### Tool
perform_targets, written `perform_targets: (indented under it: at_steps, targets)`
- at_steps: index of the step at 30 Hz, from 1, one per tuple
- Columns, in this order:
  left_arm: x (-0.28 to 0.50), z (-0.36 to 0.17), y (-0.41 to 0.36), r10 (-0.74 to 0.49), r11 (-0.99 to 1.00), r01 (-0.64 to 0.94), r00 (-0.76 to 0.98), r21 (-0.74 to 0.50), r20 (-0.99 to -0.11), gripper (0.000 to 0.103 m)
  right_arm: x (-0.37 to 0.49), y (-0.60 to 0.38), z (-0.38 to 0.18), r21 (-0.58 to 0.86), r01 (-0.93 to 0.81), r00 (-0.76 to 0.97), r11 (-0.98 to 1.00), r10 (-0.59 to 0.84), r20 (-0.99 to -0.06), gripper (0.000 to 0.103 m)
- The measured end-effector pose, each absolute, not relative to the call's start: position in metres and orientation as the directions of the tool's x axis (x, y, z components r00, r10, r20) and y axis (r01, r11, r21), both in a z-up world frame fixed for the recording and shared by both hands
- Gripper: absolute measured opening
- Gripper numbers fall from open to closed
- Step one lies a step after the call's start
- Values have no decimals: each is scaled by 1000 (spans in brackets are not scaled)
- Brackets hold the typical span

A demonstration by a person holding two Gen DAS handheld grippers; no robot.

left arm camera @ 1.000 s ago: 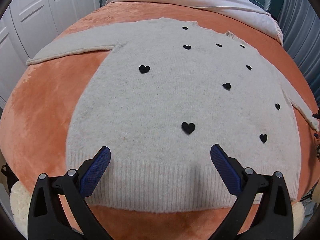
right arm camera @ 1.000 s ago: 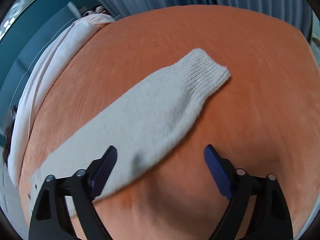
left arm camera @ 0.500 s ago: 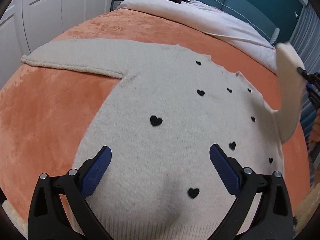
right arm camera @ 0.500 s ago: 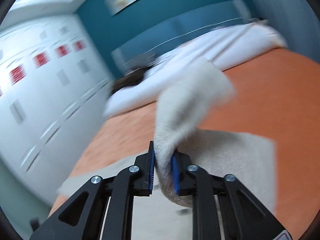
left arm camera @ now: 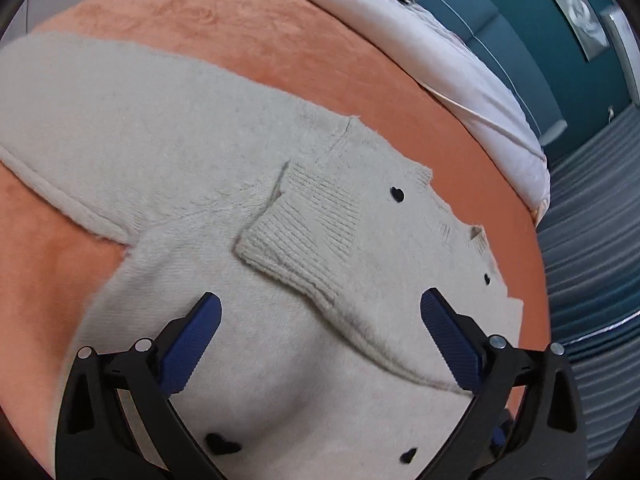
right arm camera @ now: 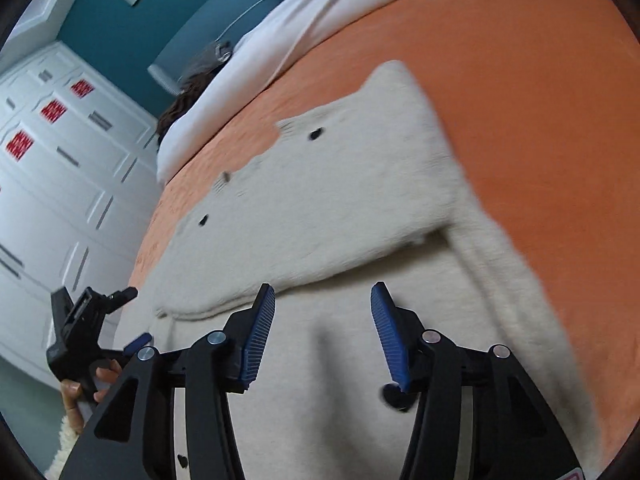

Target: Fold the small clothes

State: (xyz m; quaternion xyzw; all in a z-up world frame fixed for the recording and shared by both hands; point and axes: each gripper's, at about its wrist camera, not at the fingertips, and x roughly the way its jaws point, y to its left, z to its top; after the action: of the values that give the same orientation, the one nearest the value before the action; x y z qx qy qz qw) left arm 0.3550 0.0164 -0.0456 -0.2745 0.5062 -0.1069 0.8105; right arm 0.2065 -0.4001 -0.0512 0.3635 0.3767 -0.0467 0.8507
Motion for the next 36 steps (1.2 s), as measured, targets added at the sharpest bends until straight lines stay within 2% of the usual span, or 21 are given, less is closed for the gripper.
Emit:
perform_targets:
  at_steps: [2, 3, 4, 5, 6, 7, 10, 12, 13, 15, 17, 19, 22, 26, 29, 30, 33, 36]
  targets:
    - [360, -57, 11, -458, 805, -156, 452, -573, -766, 78, 204, -424, -57, 625, 393, 728, 674, 187, -660, 51]
    - [362, -59, 9, -460, 804, -158, 447, -574, -767, 58, 206, -431, -59, 643, 407, 735, 649, 185, -652, 50]
    - [366, -60, 3, -467, 809, -143, 435, -571, -770, 23, 209, -437, -61, 657, 423, 740, 624, 180, -648, 49]
    - [368, -59, -3, -495, 803, -110, 422, -585, -759, 6, 217, -439, -64, 662, 432, 737, 613, 183, -651, 43]
    - [370, -54, -6, -514, 792, -92, 432, -603, -741, 8, 224, -440, -64, 651, 441, 730, 617, 175, -661, 14]
    - [369, -45, -7, -509, 793, -77, 460, -604, -728, 8, 229, -440, -59, 638, 445, 728, 629, 162, -667, 8]
    - [365, -6, -9, -531, 783, 35, 556, -621, -639, 8, 212, -453, -21, 703, 362, 851, 613, 91, -517, 7]
    - [360, 3, -13, -556, 772, 85, 569, -630, -606, 8, 198, -462, -17, 700, 360, 879, 617, 28, -476, 6]
    - [361, -3, -19, -549, 787, 93, 556, -610, -623, 8, 199, -467, -30, 677, 398, 856, 619, 16, -517, 6]
    - [364, -38, -35, -498, 842, 78, 491, -534, -715, 8, 214, -472, -76, 580, 519, 725, 628, 36, -688, 4]
    - [363, -71, -34, -465, 862, 23, 435, -507, -771, 8, 210, -468, -84, 578, 498, 729, 646, 49, -683, 4]
    - [355, -77, -23, -514, 818, 22, 477, -574, -714, 8, 209, -463, -65, 555, 496, 718, 667, 43, -694, 6]
    - [353, -80, -15, -551, 781, 8, 480, -625, -683, 10, 197, -455, -49, 517, 525, 698, 676, 5, -716, 6]
    - [352, -82, -18, -543, 793, 35, 493, -608, -680, 10, 181, -443, -20, 445, 563, 716, 697, -141, -684, 14]
    - [350, -81, -20, -537, 796, 42, 510, -604, -672, 10, 188, -439, -11, 423, 489, 747, 763, -116, -655, 14]
    - [349, -83, -22, -537, 796, 43, 514, -604, -670, 10, 201, -439, -21, 419, 472, 731, 776, -79, -677, 14]
    - [347, -85, -18, -548, 788, 58, 520, -613, -655, 11, 233, -446, -75, 330, 527, 591, 783, -58, -805, 0]
    - [344, -87, -12, -569, 775, 82, 522, -627, -636, 11, 223, -434, -48, 330, 512, 647, 793, -103, -756, 3]
